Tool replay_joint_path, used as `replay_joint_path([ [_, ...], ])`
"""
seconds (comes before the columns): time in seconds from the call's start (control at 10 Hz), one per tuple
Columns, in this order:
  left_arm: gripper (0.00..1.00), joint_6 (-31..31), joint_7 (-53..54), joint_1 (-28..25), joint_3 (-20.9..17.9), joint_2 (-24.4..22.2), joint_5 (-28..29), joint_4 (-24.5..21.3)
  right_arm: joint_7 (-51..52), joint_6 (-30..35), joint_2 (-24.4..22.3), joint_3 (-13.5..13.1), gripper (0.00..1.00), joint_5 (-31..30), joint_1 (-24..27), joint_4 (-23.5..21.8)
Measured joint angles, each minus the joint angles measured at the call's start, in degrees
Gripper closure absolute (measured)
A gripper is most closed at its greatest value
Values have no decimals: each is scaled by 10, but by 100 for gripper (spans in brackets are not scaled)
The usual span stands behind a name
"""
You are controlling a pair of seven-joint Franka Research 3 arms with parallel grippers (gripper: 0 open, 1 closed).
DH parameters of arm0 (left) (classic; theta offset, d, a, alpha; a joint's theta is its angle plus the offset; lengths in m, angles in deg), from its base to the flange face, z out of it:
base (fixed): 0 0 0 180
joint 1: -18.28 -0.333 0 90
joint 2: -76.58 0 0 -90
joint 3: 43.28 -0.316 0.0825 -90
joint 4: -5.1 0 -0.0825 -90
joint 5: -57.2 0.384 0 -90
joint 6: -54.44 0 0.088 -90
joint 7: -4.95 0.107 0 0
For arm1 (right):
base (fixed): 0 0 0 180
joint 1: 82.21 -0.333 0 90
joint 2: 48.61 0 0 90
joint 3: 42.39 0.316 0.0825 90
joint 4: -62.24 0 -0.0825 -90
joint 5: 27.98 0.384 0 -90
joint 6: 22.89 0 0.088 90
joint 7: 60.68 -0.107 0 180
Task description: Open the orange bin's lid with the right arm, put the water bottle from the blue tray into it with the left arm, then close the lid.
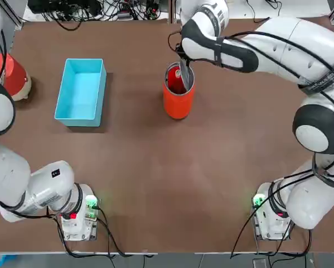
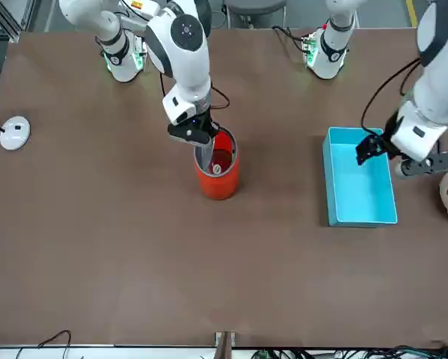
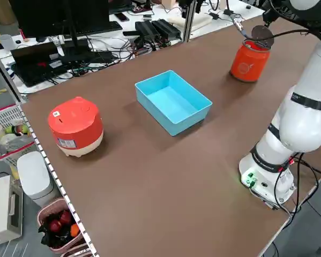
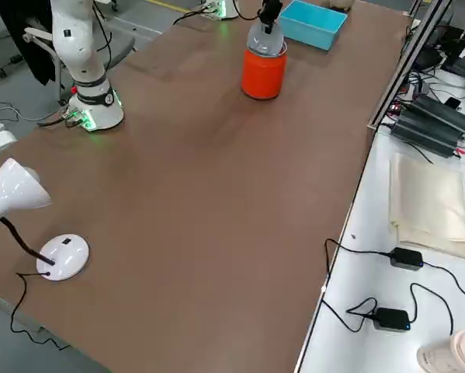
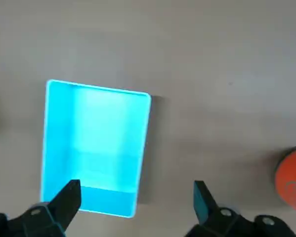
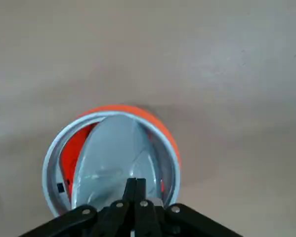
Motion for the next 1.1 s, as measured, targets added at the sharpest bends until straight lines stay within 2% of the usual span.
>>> replay_joint_path([
  [0.1,0,0,35,31,-48,-2,-1,0,-2,-1,3,0,98,0,-7,0],
  [0.4,0,0,118,58,-114,-14,-8,0,-21,-21,22,0,98,-7,-22,-2],
  [0.7,0,0,135,168,-234,-21,-11,1,-54,-45,44,0,98,-25,-38,-3],
  [1.0,0,0,135,265,-326,-24,-13,1,-62,-57,55,0,98,-32,-43,-3],
  [1.1,0,1,135,276,-340,-25,-14,1,-64,-61,61,0,98,-34,-45,-3],
])
